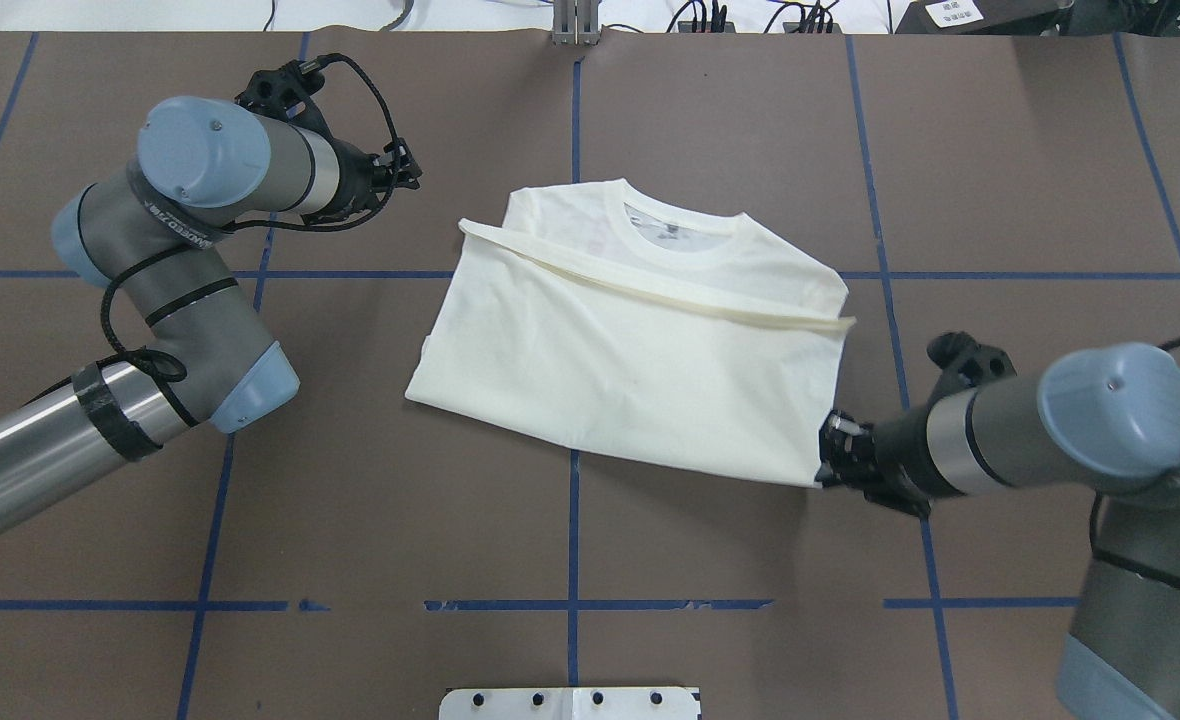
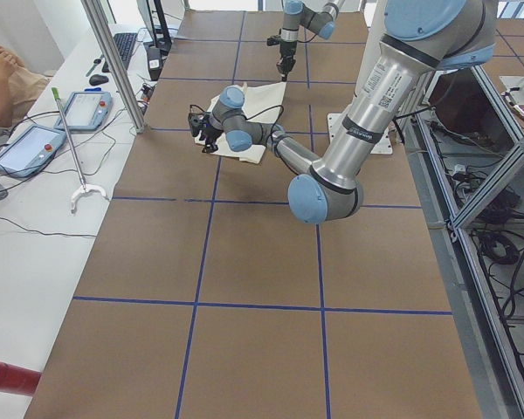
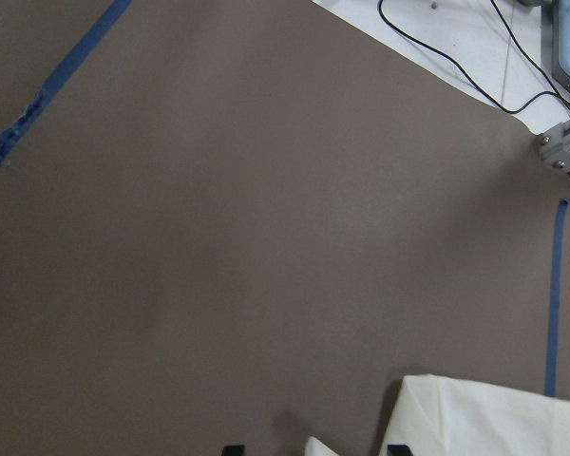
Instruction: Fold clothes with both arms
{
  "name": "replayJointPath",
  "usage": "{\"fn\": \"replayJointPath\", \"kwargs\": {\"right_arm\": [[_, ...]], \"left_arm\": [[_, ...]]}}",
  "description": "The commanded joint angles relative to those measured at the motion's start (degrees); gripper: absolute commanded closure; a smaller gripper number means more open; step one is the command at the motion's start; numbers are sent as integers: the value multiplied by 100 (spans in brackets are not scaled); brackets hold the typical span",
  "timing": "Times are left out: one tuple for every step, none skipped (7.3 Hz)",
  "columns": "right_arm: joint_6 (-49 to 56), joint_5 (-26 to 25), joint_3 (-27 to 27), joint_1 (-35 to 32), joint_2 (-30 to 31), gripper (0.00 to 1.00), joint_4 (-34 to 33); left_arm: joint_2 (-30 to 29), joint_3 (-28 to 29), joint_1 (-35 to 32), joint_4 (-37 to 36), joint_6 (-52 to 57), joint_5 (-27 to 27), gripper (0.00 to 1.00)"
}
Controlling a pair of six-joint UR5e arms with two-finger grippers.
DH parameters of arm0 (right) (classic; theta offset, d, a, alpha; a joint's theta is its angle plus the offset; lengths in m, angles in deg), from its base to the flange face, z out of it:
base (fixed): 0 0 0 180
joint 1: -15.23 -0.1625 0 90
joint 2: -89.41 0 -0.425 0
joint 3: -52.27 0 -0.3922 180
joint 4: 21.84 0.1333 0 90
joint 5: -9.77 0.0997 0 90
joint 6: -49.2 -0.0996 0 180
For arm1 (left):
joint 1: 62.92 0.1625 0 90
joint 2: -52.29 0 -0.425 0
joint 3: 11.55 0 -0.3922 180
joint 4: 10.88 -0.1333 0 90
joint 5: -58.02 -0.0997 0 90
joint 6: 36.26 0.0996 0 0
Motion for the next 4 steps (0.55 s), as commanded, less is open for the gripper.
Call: {"fn": "replayJointPath", "kwargs": {"right_arm": [[-13, 578, -924, 1301, 795, 100, 26], [-39, 510, -935, 2038, 779, 100, 26], [-48, 74, -865, 2411, 770, 3, 26], [-57, -234, -899, 2345, 692, 0, 35]], "left_arm": [[463, -783, 26, -2, -257, 760, 42], [500, -1047, 26, -2, -485, 1184, 40], [500, -1293, 35, -19, -914, 1414, 38], [491, -1444, 200, -11, -1345, 1608, 34]]}}
